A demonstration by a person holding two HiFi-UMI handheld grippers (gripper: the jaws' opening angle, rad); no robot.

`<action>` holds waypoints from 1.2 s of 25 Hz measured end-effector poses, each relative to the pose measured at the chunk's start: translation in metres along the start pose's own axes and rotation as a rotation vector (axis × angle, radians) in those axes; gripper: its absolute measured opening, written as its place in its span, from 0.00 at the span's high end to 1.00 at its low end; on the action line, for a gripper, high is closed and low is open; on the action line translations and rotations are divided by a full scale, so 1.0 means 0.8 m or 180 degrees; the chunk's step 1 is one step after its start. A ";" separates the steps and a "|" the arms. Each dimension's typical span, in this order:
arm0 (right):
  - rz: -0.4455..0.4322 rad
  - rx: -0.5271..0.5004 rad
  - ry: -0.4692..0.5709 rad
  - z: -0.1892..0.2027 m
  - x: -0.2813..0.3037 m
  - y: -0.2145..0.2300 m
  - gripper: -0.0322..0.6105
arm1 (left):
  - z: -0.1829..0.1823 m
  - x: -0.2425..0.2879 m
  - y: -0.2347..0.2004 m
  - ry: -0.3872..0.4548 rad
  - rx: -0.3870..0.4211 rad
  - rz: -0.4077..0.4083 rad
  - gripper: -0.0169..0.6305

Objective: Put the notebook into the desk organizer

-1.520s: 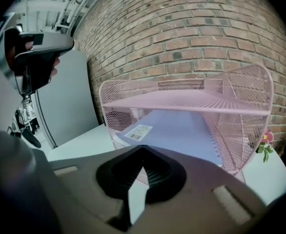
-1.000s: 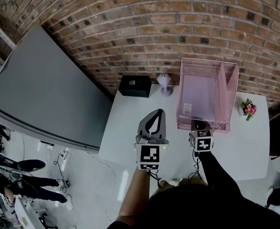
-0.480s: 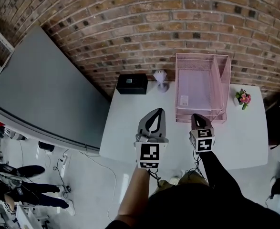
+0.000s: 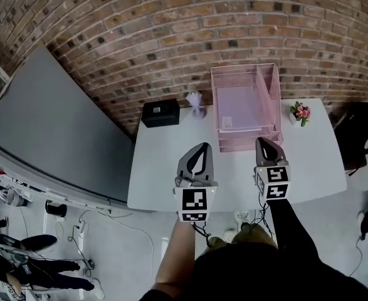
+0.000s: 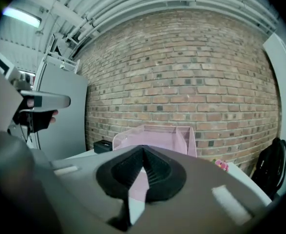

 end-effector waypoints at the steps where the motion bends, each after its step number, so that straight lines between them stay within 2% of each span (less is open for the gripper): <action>1: 0.0030 -0.0016 0.0081 -0.011 -0.010 0.002 0.95 | -0.002 -0.003 0.001 0.0016 0.0003 0.0008 0.96; 6: 0.0118 -0.0089 0.0456 -0.062 -0.056 0.008 0.95 | -0.015 -0.017 0.006 0.0108 0.0005 0.0028 0.96; 11: 0.0116 -0.0092 0.0678 -0.092 -0.089 0.002 0.95 | -0.030 -0.029 0.010 0.0201 0.0014 0.0041 0.96; 30: -0.0066 -0.0309 0.0739 -0.098 -0.130 -0.018 0.95 | -0.048 -0.051 0.026 0.0329 0.0015 0.0023 0.96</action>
Point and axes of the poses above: the fingertips, and each gripper's own axes: x forward along the fingers, y to its right, z out of its underside, the point moved 6 cm from there along -x, backward along the fingers, and after that the axes turned 6 degrees about -z, right-handed, at the moved point
